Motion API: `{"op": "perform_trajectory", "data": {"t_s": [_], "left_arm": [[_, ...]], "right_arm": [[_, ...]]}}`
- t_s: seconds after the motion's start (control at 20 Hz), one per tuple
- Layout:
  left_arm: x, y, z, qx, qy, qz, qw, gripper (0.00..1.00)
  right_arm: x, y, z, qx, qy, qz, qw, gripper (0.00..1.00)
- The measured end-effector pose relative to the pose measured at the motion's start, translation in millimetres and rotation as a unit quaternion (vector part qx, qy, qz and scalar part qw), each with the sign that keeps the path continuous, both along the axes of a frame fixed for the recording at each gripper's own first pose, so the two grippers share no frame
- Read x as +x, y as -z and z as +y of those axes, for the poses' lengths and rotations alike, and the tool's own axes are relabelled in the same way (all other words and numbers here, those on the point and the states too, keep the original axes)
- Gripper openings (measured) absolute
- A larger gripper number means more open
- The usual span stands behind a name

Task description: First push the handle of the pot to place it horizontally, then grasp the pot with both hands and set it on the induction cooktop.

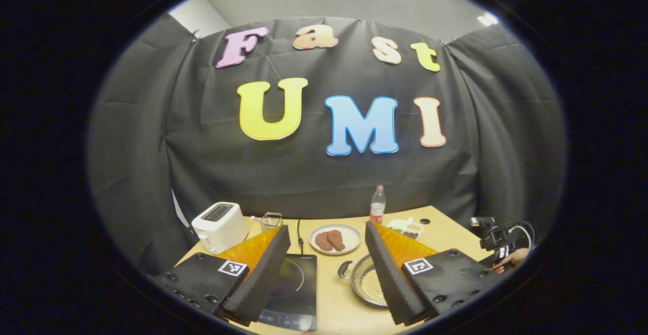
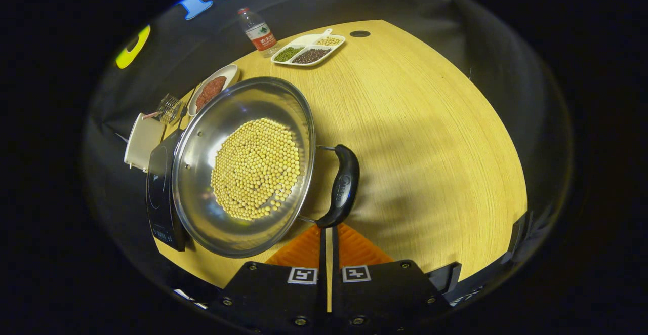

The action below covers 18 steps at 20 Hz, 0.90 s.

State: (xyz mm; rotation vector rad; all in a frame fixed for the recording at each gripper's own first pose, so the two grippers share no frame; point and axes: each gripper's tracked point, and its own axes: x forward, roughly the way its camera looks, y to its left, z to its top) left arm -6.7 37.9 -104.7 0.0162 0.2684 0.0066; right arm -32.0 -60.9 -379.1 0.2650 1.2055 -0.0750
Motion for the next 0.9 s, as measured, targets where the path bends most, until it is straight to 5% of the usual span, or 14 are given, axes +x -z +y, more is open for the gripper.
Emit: {"op": "perform_trajectory", "data": {"t_s": [0.9], "left_arm": [[14.4, 39.8, -23.6, -0.012, 0.024, 0.045, 0.999, 0.95]], "right_arm": [[54.7, 1.7, -32.1, -0.036, -0.029, -0.033, 0.998, 0.04]]}}
